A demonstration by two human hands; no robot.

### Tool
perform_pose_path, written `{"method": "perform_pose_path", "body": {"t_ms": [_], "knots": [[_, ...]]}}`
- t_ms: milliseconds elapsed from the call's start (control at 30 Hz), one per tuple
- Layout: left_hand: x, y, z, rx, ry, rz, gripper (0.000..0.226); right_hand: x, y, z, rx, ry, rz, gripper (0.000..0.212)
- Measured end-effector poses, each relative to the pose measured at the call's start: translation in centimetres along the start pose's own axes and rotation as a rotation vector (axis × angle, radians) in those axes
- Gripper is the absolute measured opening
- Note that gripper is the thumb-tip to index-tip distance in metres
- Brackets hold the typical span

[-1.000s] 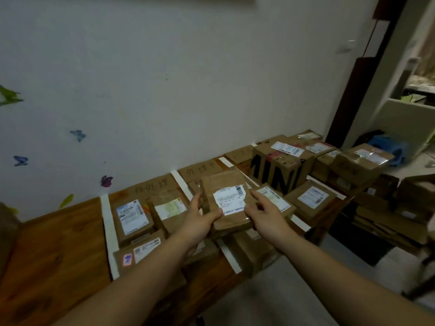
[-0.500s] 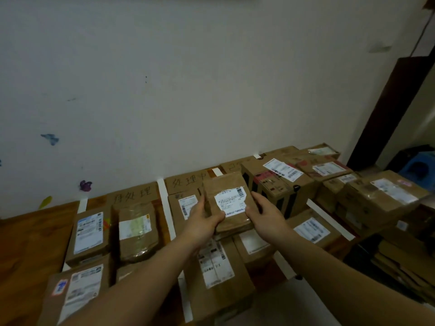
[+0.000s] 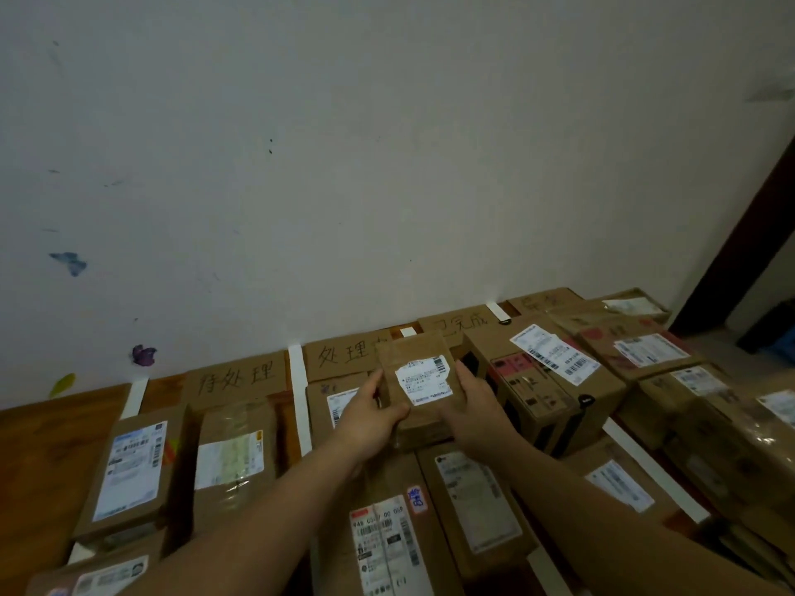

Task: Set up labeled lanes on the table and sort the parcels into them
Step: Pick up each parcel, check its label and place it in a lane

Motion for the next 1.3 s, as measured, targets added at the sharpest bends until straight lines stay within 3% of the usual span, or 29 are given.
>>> {"method": "perform_pose_path", "body": {"t_ms": [133, 367, 500, 600, 900, 1133, 1300], "knots": [[-2.3, -0.3, -1.5, -0.026, -0.069, 0.042, 0.071, -3.9, 2.6, 1.8, 0.070, -0.010, -0.066, 0.037], [-5.7, 1.0, -3.1, -0.064, -0.163, 0.105, 0.068, -7.9, 3.8, 3.9, 0.168, 0.001, -0.180, 0.056], [-7.5, 1.6, -2.6, -0.108, -0.159, 0.125, 0.064, -9.2, 3.6, 4.9, 0.087, -0.011, -0.155, 0.043], [-8.2, 1.8, -2.7, -0.115, -0.168, 0.135, 0.068, -9.6, 3.4, 5.2, 0.084, -0.039, -0.131, 0.050], [-8.2, 4.1, -5.9, -0.314, -0.247, -0.004, 0.086, -9.1, 5.8, 9.9, 0.220, 0.046, -0.288, 0.067], [-7.9, 4.1, -6.0, -0.463, -0.263, -0.049, 0.083, -8.8, 6.0, 9.1, 0.322, 0.043, -0.353, 0.070], [-5.4, -0.5, -3.5, -0.600, -0.226, 0.083, 0.070, -7.9, 4.5, 2.1, 0.517, -0.228, -0.316, 0.063]]}}
Point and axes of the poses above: each hand's wrist, its own x-axis away from the middle knuckle, its own y-axis out of the palm, z = x × y, the point moved 10 cm from there along -x, towards the middle knuckle, and after that the axes turned 2 degrees about z, right-handed, at the moved point
